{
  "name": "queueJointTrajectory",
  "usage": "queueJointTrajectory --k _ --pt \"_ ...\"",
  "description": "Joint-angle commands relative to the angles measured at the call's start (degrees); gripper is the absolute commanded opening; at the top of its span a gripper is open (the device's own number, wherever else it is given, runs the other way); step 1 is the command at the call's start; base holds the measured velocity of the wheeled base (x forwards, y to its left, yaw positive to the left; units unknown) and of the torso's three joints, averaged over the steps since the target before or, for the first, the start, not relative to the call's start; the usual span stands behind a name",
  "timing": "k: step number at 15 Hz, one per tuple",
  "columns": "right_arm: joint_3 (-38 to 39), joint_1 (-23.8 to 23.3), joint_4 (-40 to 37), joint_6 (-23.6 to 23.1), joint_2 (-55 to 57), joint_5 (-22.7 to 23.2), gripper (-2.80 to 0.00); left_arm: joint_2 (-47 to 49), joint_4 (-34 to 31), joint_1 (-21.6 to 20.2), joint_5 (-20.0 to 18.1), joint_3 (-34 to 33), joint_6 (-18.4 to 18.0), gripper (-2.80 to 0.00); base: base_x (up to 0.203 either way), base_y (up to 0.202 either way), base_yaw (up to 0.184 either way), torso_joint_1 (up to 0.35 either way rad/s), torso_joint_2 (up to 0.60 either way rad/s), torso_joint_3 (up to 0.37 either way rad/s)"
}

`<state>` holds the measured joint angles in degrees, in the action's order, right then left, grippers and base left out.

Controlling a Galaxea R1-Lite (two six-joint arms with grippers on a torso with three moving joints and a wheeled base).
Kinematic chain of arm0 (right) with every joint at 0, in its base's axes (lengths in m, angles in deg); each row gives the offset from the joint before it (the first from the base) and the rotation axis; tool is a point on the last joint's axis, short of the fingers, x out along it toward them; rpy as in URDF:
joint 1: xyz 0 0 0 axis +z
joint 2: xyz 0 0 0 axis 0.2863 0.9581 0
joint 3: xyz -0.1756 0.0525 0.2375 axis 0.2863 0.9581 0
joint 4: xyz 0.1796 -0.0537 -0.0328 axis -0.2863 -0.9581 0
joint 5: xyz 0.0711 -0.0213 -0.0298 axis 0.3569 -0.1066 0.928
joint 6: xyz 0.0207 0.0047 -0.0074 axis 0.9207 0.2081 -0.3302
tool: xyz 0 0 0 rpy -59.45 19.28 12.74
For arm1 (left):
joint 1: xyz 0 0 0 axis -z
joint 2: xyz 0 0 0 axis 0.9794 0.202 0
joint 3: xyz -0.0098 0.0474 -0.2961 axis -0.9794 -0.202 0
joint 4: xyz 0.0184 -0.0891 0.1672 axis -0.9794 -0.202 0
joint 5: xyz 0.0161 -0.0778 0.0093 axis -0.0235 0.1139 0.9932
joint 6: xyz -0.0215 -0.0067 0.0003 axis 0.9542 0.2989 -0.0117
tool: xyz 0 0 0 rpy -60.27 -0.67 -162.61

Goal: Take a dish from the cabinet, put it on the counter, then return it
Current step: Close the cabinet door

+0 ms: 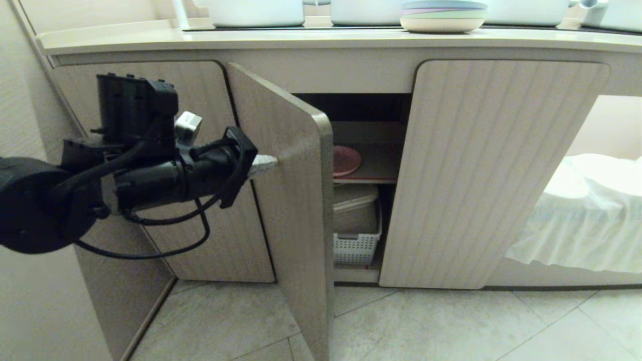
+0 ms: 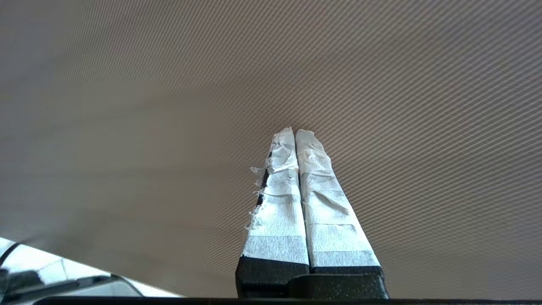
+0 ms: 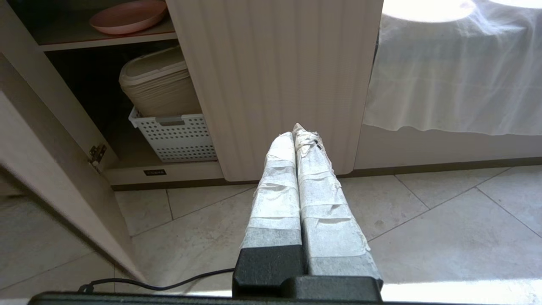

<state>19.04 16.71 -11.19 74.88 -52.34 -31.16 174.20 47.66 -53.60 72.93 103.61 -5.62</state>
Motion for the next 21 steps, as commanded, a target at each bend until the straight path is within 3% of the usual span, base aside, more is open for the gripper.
queueJointTrajectory --k 1,9,10,13,19,21 --pt "0.0 0.0 0.0 0.1 0.0 0.0 -2.80 2.8 -0.1 0.7 0.0 3.0 0.3 -2.80 0.000 0.000 0.000 0.000 0.00 0.000" --pt "0.0 0.0 0.0 0.0 0.0 0.0 -2.80 9.7 -0.2 2.3 1.0 10.9 -0.1 -2.80 0.000 0.000 0.000 0.000 0.00 0.000" --pt "0.0 0.0 0.0 0.0 0.0 0.0 -2.80 10.9 -0.2 2.4 1.8 11.9 -1.4 -2.80 0.000 0.000 0.000 0.000 0.00 0.000" --pt "0.0 0.0 0.0 0.0 0.0 0.0 -2.80 13.5 0.0 3.1 4.9 13.5 -6.8 -2.80 0.000 0.000 0.000 0.000 0.00 0.000" --pt "0.0 0.0 0.1 0.0 0.0 0.0 -2.80 17.2 -0.4 5.0 11.4 18.6 -8.1 -2.80 0.000 0.000 0.000 0.000 0.00 0.000" --pt "0.0 0.0 0.0 0.0 0.0 0.0 -2.80 19.4 -0.4 5.9 16.7 19.5 -11.0 -2.80 0.000 0.000 0.000 0.000 0.00 0.000"
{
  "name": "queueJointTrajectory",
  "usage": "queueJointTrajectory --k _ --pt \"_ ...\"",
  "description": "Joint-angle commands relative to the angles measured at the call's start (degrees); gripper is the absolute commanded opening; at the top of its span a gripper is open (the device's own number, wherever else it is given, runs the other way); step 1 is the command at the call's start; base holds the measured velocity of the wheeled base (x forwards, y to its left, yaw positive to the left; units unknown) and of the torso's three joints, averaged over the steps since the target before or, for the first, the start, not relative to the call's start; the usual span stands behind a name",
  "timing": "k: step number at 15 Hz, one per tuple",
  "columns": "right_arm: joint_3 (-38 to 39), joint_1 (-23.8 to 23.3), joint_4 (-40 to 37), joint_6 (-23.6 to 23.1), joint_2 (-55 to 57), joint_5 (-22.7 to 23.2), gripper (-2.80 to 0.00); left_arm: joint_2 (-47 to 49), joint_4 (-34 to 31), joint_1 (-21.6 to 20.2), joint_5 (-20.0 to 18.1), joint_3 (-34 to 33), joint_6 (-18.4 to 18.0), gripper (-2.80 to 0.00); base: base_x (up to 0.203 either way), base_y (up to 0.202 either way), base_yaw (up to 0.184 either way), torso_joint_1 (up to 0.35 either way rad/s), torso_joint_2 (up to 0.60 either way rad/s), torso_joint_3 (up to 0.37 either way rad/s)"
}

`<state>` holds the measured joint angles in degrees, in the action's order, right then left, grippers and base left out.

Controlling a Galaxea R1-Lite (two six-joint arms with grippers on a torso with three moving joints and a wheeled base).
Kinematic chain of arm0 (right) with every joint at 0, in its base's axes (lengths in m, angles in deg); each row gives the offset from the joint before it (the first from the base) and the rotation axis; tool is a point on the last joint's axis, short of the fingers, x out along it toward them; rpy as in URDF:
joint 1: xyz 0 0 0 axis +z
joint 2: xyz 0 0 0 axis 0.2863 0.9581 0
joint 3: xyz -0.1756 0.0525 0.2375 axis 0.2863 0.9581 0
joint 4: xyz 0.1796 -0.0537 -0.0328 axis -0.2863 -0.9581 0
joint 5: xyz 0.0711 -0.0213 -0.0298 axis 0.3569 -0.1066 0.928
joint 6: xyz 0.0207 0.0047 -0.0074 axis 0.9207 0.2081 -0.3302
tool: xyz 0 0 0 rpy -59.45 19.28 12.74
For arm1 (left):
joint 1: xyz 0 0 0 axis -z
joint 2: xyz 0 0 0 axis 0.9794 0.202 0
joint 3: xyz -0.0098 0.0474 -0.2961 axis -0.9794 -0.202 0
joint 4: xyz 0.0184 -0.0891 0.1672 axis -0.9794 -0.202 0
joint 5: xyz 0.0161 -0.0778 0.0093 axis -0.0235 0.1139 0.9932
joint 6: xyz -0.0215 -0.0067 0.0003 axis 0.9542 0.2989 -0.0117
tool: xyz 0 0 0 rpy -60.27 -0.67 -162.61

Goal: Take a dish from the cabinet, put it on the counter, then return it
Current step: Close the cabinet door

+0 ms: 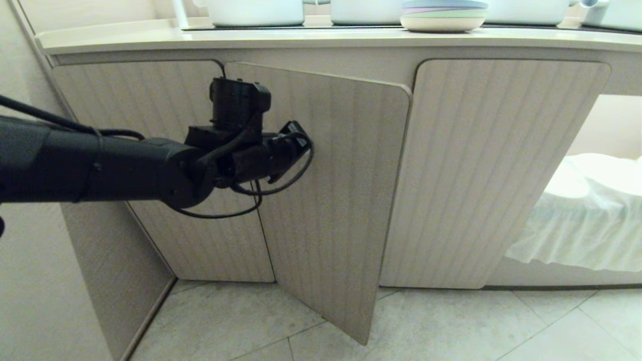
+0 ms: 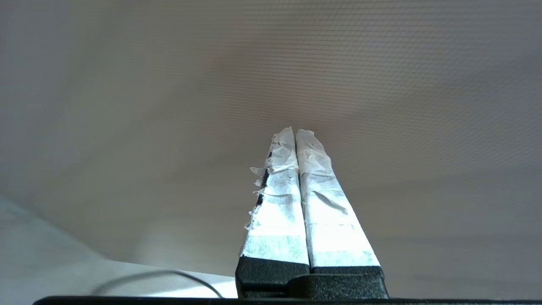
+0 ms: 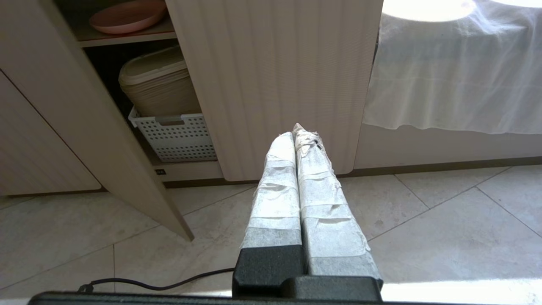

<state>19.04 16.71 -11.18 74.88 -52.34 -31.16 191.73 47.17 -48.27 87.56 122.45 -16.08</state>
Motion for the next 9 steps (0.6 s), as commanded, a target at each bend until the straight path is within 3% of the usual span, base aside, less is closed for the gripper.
queueJointTrajectory --k 1,3,6,9 --pt "0.0 0.0 0.0 0.0 0.0 0.0 -2.80 2.7 -0.1 1.3 4.3 1.7 -1.6 -2.80 0.000 0.000 0.000 0.000 0.00 0.000" --pt "0.0 0.0 0.0 0.0 0.0 0.0 -2.80 3.4 0.1 2.0 6.1 3.0 -1.9 -2.80 0.000 0.000 0.000 0.000 0.00 0.000" --pt "0.0 0.0 0.0 0.0 0.0 0.0 -2.80 7.6 -0.1 2.5 14.2 7.4 -4.5 -2.80 0.000 0.000 0.000 0.000 0.00 0.000" --pt "0.0 0.0 0.0 0.0 0.0 0.0 -2.80 7.0 -0.7 2.4 15.5 7.3 -6.2 -2.80 0.000 0.000 0.000 0.000 0.00 0.000"
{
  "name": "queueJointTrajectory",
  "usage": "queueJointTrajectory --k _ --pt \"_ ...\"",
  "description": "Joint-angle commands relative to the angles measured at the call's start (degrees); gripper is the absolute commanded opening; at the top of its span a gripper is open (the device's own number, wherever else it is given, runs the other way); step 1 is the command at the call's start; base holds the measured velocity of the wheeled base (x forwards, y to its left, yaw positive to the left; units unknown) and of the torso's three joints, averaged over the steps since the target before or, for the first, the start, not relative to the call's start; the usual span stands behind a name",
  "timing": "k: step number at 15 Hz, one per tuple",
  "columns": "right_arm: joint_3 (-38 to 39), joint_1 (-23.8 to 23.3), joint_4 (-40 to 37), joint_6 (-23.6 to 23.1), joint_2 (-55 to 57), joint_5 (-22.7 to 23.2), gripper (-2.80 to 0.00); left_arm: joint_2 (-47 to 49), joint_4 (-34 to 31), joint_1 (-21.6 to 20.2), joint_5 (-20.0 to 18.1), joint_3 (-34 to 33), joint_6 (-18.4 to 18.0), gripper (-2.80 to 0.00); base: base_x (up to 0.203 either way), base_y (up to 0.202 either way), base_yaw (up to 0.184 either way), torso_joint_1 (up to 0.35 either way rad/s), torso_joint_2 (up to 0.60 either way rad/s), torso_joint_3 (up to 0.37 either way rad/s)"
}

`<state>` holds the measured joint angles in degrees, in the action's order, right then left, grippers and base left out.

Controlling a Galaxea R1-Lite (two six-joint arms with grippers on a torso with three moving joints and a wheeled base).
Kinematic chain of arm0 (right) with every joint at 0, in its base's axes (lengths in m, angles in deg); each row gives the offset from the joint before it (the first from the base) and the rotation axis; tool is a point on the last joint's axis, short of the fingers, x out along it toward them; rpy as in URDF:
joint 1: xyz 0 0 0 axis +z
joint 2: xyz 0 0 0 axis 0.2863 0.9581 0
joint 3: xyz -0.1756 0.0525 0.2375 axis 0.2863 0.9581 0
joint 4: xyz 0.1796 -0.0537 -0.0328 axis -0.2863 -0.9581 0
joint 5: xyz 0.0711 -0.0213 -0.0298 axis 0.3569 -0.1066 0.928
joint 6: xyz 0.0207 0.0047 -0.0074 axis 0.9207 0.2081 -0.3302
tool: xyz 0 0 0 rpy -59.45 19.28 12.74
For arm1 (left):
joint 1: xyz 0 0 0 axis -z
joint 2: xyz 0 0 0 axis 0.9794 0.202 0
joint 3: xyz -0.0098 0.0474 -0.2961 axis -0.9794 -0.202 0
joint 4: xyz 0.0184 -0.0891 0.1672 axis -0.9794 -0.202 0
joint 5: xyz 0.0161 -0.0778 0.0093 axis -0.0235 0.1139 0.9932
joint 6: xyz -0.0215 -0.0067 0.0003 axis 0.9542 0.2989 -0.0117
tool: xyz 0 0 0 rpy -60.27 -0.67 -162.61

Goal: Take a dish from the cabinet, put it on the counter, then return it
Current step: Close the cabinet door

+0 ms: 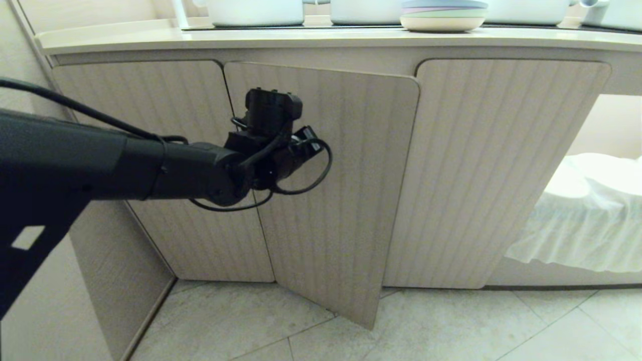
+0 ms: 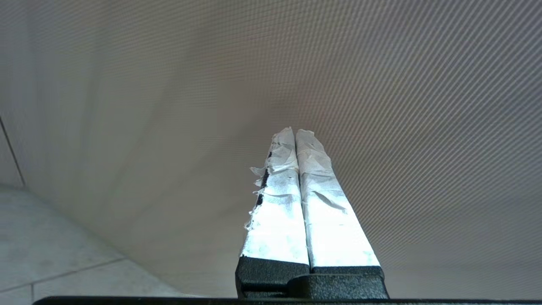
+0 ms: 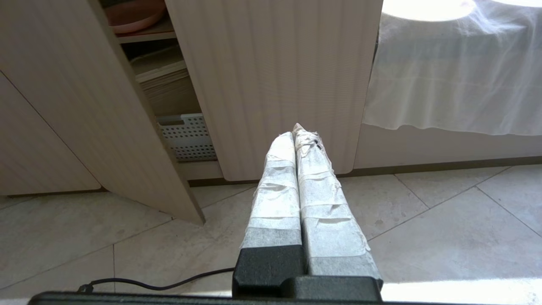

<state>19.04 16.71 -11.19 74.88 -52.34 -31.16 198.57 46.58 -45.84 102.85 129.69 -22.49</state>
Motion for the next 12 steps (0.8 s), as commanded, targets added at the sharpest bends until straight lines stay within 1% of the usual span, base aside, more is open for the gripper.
queueJointTrajectory --k 1,4,7,10,12 --pt "0.0 0.0 0.0 0.0 0.0 0.0 -2.80 -0.6 -1.4 -0.1 0.3 -0.3 0.2 -2.80 0.000 0.000 0.000 0.000 0.00 0.000" --pt "0.0 0.0 0.0 0.0 0.0 0.0 -2.80 -4.4 -5.1 0.0 1.0 -3.9 0.3 -2.80 0.000 0.000 0.000 0.000 0.00 0.000" --pt "0.0 0.0 0.0 0.0 0.0 0.0 -2.80 -9.0 -5.3 0.1 2.4 -12.4 0.1 -2.80 0.000 0.000 0.000 0.000 0.00 0.000" --pt "0.0 0.0 0.0 0.0 0.0 0.0 -2.80 -15.2 -5.4 0.3 4.5 -22.5 -0.1 -2.80 0.000 0.000 0.000 0.000 0.00 0.000" --pt "0.0 0.0 0.0 0.0 0.0 0.0 -2.80 -20.2 -5.1 1.0 6.8 -29.5 -0.6 -2.80 0.000 0.000 0.000 0.000 0.00 0.000"
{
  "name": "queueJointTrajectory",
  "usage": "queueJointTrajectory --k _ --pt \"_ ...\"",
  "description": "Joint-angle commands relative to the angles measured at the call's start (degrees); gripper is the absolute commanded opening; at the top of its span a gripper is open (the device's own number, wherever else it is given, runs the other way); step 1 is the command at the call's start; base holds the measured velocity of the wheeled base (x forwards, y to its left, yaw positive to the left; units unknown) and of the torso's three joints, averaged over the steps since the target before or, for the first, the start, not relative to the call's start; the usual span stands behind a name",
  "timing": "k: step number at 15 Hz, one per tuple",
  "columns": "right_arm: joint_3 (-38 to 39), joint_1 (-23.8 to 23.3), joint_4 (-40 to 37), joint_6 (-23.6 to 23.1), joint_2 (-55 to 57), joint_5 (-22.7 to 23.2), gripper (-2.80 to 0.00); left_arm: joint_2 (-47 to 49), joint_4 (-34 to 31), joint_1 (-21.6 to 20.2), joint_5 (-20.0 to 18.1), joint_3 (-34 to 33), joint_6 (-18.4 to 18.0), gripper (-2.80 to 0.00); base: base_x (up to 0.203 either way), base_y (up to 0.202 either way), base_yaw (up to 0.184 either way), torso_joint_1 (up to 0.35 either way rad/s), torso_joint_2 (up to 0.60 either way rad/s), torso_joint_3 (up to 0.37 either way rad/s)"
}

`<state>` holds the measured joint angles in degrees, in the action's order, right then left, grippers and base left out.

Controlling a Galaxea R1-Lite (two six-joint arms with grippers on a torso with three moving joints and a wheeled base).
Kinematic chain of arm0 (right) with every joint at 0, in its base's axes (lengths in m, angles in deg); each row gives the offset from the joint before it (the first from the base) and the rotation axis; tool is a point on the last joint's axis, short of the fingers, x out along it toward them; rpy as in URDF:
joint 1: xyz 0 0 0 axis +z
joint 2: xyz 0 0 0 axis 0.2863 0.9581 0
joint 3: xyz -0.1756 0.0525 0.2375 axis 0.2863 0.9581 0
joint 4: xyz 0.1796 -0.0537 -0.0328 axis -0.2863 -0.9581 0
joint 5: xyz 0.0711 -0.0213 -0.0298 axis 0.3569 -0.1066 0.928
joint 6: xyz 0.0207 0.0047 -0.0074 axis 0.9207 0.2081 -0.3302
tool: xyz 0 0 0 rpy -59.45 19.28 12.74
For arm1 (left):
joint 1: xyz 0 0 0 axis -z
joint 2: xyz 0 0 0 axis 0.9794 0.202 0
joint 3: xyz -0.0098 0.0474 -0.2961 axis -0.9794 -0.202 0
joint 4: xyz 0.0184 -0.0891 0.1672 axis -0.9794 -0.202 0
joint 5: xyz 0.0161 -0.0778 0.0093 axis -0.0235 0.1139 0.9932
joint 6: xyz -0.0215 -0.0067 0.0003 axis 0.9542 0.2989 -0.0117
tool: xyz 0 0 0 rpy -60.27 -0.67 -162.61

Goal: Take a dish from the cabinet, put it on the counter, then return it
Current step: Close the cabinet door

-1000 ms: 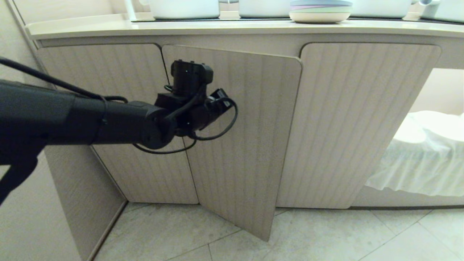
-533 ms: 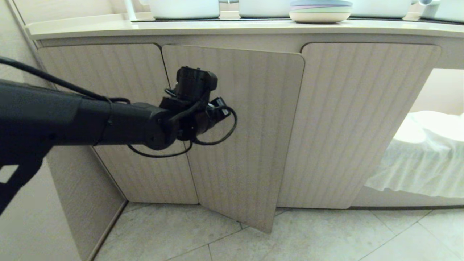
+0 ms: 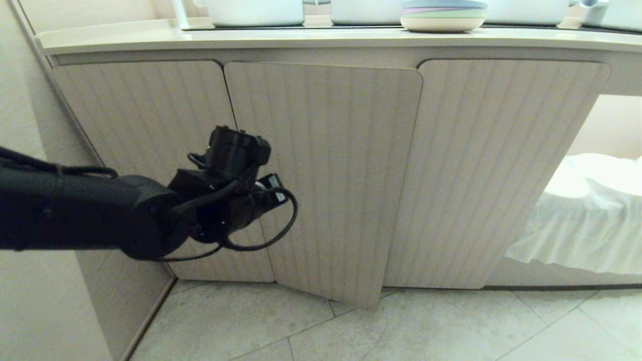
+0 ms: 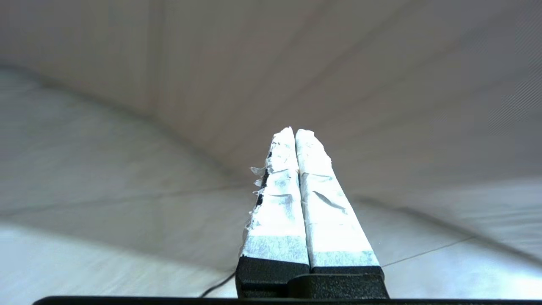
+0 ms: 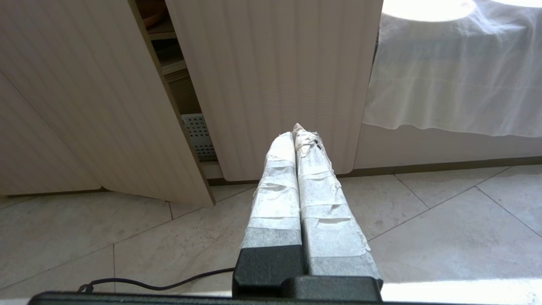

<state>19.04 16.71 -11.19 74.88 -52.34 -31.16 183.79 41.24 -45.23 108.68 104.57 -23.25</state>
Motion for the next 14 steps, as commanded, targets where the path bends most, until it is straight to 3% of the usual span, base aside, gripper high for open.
queueJointTrajectory --k 1,4,7,9,14 --pt "0.0 0.0 0.1 0.0 0.0 0.0 -2.80 -7.8 0.2 0.8 2.6 -7.1 -0.1 -2.80 0.000 0.000 0.000 0.000 0.00 0.000" --pt "0.0 0.0 0.0 0.0 0.0 0.0 -2.80 -15.0 0.1 1.1 6.3 -13.3 -1.2 -2.80 0.000 0.000 0.000 0.000 0.00 0.000" --pt "0.0 0.0 0.0 0.0 0.0 0.0 -2.80 -21.9 0.1 0.7 10.7 -18.8 -5.1 -2.80 0.000 0.000 0.000 0.000 0.00 0.000" --pt "0.0 0.0 0.0 0.0 0.0 0.0 -2.80 -25.0 0.0 -1.1 15.2 -21.6 -8.0 -2.80 0.000 0.000 0.000 0.000 0.00 0.000" --pt "0.0 0.0 0.1 0.0 0.0 0.0 -2.80 -31.9 0.2 -6.5 21.3 -32.1 -14.2 -2.80 0.000 0.000 0.000 0.000 0.00 0.000"
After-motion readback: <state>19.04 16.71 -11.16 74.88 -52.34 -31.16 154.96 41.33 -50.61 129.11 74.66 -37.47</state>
